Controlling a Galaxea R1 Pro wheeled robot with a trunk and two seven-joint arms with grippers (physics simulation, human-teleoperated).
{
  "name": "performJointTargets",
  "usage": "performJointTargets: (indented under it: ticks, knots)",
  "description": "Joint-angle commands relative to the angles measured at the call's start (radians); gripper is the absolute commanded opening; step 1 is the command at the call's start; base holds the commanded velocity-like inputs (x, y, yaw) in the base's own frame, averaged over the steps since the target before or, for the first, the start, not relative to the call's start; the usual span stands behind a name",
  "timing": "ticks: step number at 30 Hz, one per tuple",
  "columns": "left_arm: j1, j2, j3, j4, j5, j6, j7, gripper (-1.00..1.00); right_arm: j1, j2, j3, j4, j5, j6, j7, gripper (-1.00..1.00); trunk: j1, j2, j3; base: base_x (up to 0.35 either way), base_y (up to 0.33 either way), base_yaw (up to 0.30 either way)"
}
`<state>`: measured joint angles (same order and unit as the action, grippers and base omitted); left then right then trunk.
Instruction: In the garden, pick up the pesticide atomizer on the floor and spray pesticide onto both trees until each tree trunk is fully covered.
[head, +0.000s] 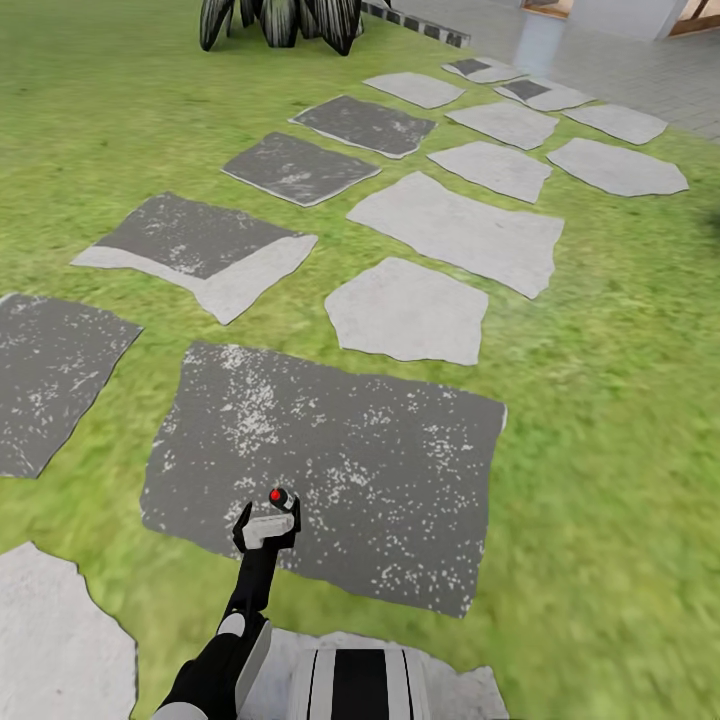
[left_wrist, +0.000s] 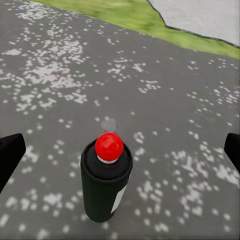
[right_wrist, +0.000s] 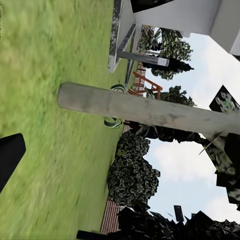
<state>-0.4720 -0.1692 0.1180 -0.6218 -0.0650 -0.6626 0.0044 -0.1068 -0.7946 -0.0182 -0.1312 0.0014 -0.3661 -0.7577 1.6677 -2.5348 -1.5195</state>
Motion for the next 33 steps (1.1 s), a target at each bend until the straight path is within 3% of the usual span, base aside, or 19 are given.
performJointTargets:
  ticks: [1, 33]
  knots:
    - [0.000, -0.001, 0.005, 0.000, -0.007, -0.003, 0.000, 1.00, -0.001, 0.000, -0.002, 0.001, 0.000, -0.005, 0.000, 1.00, 0.000, 0.000, -0.001, 0.000, 0.000, 0.000]
    - [0.000, -0.001, 0.005, -0.004, -0.007, -0.006, 0.001, 1.00, -0.001, 0.000, -0.002, 0.001, 0.000, -0.005, 0.000, 1.00, 0.007, -0.004, -0.066, 0.000, 0.000, 0.000]
